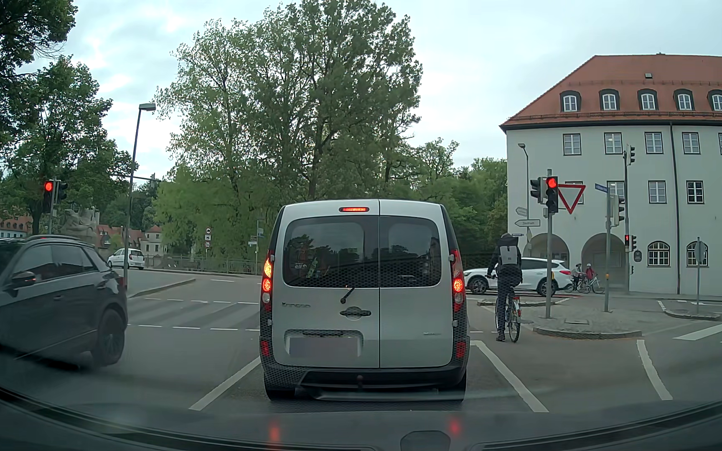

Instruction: Follow the waypoints while adhering to traffic rules and regulations

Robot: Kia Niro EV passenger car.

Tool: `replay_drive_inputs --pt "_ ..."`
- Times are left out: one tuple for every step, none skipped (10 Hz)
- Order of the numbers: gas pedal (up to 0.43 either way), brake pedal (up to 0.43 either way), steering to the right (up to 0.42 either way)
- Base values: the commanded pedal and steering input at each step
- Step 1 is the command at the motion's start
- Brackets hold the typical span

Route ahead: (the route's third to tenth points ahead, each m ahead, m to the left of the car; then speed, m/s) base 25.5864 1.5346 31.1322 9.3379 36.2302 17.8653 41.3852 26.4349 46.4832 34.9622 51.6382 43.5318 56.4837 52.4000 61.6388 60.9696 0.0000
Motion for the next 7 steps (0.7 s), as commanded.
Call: replay_drive_inputs --pt "0.0 0.244 -0.005" --pt "0.0 0.244 -0.005" --pt "0.0 0.244 -0.005" --pt "0.0 0.244 -0.005" --pt "0.0 0.244 -0.005" --pt "0.0 0.244 -0.005" --pt "0.0 0.244 -0.005"
